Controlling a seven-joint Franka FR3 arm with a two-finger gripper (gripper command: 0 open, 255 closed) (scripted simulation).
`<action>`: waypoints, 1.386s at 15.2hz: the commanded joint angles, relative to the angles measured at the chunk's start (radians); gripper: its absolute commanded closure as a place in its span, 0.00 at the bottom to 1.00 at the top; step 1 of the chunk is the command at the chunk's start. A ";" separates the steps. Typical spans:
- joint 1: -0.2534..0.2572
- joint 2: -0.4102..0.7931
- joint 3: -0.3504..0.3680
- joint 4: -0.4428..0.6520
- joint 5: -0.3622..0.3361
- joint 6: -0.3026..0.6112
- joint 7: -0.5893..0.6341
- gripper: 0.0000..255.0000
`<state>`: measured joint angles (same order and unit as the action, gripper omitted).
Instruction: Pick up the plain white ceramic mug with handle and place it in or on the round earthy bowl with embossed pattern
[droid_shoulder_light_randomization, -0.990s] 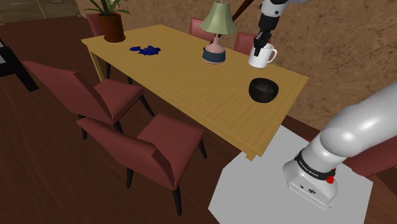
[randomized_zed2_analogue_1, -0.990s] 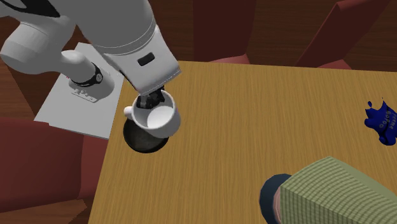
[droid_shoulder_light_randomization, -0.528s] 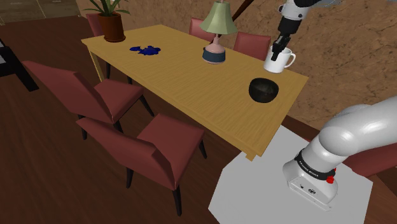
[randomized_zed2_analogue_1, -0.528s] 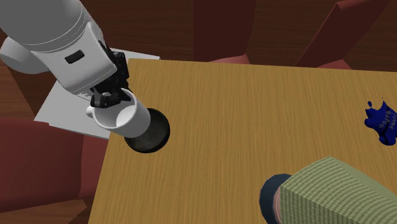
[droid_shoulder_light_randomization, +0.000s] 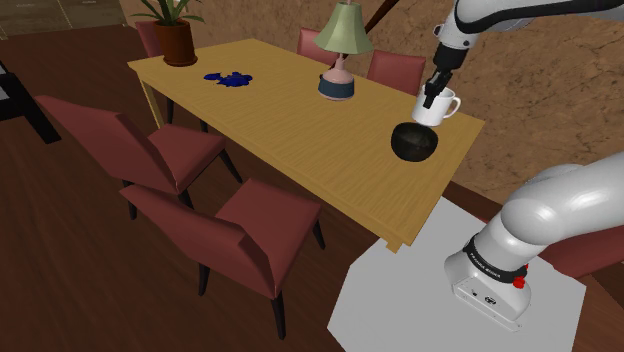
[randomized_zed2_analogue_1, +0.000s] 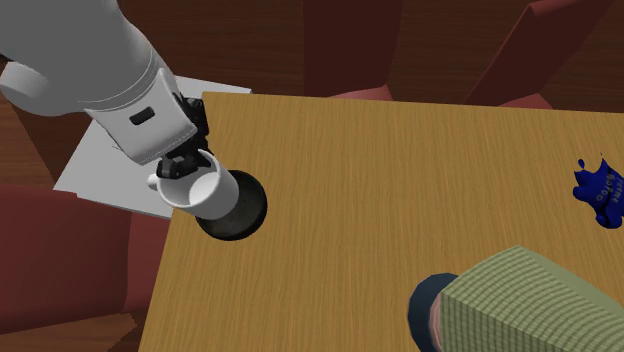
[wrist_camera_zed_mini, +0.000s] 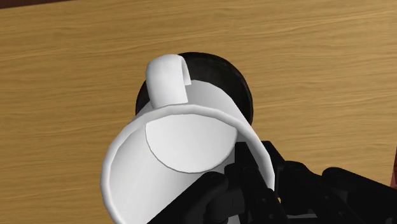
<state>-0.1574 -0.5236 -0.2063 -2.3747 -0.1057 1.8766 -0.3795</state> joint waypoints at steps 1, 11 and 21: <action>-0.001 0.005 -0.003 -0.024 -0.002 0.030 0.000 1.00; -0.003 0.031 -0.014 -0.121 -0.007 0.153 0.000 1.00; -0.003 0.031 -0.014 -0.121 -0.007 0.153 0.000 0.00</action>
<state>-0.1603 -0.4922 -0.2203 -2.4959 -0.1130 2.0301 -0.3797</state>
